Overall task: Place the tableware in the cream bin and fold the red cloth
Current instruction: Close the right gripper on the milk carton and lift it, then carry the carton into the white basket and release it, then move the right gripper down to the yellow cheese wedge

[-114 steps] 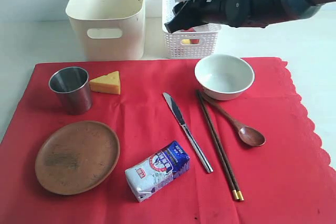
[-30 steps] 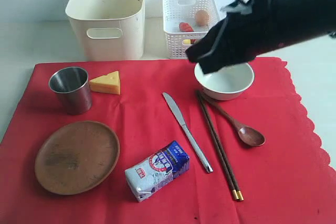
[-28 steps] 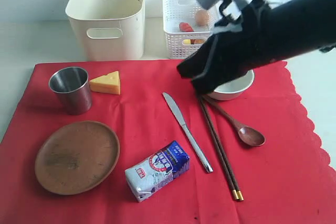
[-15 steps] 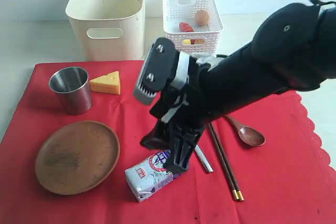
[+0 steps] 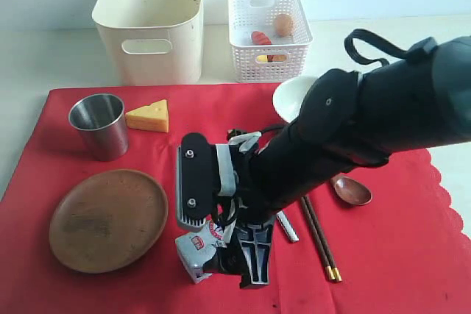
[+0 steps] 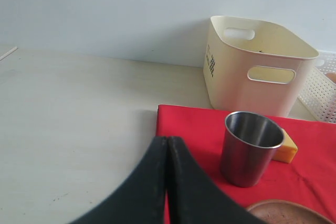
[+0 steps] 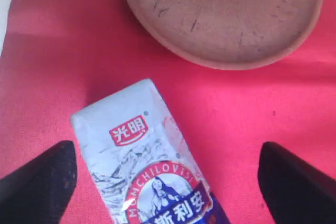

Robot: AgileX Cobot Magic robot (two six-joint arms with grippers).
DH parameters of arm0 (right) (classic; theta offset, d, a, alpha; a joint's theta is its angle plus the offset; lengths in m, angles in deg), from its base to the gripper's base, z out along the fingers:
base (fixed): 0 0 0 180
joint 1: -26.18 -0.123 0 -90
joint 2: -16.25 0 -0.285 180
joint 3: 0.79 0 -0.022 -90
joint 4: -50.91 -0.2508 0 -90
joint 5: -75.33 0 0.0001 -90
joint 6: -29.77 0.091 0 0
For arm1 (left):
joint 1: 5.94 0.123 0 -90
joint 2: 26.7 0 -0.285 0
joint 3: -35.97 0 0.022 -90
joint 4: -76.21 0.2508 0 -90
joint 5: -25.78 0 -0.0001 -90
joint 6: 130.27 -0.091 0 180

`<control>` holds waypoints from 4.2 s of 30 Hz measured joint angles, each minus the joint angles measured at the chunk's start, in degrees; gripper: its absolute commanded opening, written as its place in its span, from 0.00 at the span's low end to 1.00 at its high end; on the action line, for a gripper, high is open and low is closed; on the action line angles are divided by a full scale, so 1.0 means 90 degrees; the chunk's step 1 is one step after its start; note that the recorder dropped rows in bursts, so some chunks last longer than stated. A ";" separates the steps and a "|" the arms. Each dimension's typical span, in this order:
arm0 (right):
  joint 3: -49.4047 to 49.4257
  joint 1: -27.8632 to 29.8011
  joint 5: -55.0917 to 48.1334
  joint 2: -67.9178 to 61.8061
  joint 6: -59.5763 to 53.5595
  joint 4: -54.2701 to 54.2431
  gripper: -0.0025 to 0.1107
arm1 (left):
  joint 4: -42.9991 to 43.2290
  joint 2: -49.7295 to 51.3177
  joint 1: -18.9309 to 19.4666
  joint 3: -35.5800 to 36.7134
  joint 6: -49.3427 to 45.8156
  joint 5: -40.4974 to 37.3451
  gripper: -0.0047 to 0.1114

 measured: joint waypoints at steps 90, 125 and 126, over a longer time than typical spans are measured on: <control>-0.4964 0.2531 0.4123 -0.3224 0.4001 -0.1482 0.02 | 0.0000 0.0000 0.0000 0.0000 0.0000 0.0000 0.05; -0.5041 0.2519 0.2909 -0.2775 0.3400 -0.0975 0.80 | 0.0000 0.0000 0.0000 0.0000 0.0000 0.0000 0.05; -0.5041 0.2519 0.2550 -0.2657 0.3387 -0.0907 0.79 | 0.0000 0.0000 0.0000 0.0000 0.0000 0.0000 0.05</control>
